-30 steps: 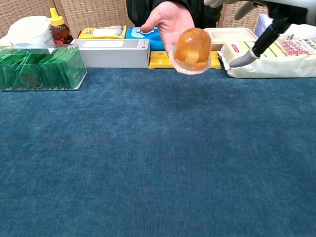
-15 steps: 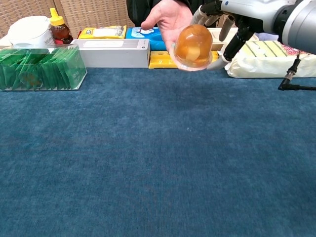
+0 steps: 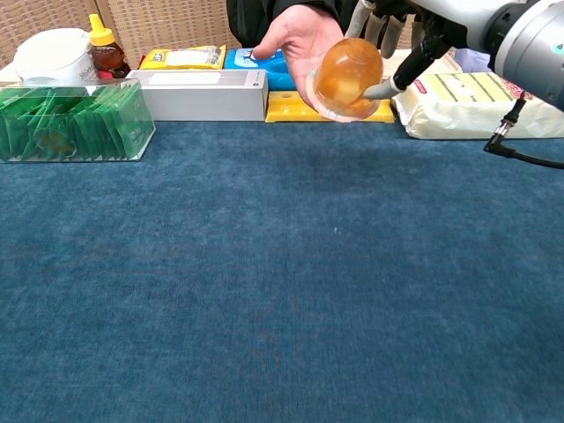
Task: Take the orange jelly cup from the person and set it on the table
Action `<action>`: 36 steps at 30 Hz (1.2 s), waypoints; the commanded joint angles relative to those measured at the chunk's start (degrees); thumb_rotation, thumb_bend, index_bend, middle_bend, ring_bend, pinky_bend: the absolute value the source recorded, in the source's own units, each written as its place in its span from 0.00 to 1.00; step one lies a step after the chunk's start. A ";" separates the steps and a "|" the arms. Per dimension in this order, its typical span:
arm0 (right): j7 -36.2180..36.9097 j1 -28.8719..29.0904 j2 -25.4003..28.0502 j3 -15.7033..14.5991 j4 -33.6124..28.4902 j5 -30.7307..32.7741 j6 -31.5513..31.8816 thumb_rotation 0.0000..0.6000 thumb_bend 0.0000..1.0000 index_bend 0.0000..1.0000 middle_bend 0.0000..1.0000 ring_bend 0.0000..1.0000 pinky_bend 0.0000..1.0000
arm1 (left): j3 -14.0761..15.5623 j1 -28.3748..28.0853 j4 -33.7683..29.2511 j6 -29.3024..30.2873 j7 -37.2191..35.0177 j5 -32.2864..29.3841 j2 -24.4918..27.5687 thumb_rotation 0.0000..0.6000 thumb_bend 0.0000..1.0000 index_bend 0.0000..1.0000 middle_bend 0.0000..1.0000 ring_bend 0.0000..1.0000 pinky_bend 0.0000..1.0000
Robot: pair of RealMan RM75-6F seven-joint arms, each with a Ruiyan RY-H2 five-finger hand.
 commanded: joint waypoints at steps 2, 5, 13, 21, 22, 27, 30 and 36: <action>1.21 -1.22 1.34 -0.97 -0.98 -2.61 1.58 1.00 0.35 0.50 0.49 0.46 0.60 | 0.02 0.02 -0.04 0.05 0.06 0.08 0.00 1.00 0.06 0.00 0.00 0.00 0.00; 2.11 -2.41 2.85 -1.98 -2.17 -5.00 2.92 1.00 0.35 0.51 0.50 0.46 0.61 | 0.04 0.05 0.00 0.11 -0.11 0.20 0.02 1.00 0.06 0.00 0.00 0.00 0.00; 4.86 -6.65 8.53 -5.58 -7.79 -12.25 7.04 1.00 0.36 0.52 0.51 0.48 0.61 | 0.27 0.27 0.06 0.60 -0.51 1.09 0.10 1.00 0.06 0.00 0.00 0.00 0.00; 3.38 -8.70 11.54 -9.10 -12.44 -18.58 8.06 1.00 0.36 0.53 0.51 0.49 0.62 | 0.70 0.76 0.28 1.54 -1.03 2.41 0.09 1.00 0.06 0.00 0.00 0.00 0.00; 2.24 -8.59 11.24 -9.67 -12.69 -19.21 7.53 1.00 0.36 0.53 0.51 0.49 0.62 | 0.76 0.84 0.36 1.69 -1.18 2.59 0.10 1.00 0.06 0.00 0.00 0.00 0.00; -3.17 -7.18 7.52 -10.83 -11.98 -18.85 3.72 1.00 0.36 0.53 0.51 0.49 0.62 | 0.91 1.05 0.74 2.12 -1.89 3.07 0.16 1.00 0.06 0.00 0.00 0.00 0.00; -6.40 -5.79 4.21 -10.43 -10.69 -16.72 0.98 1.00 0.36 0.53 0.51 0.49 0.62 | 0.95 1.04 0.91 2.12 -2.26 3.18 0.22 1.00 0.06 0.00 0.00 0.00 0.00; -12.04 -3.02 -2.66 -8.63 -6.97 -10.78 -3.20 1.00 0.38 0.53 0.52 0.49 0.62 | 0.89 0.92 1.33 1.94 -3.29 2.98 0.44 1.00 0.06 0.00 0.00 0.00 0.00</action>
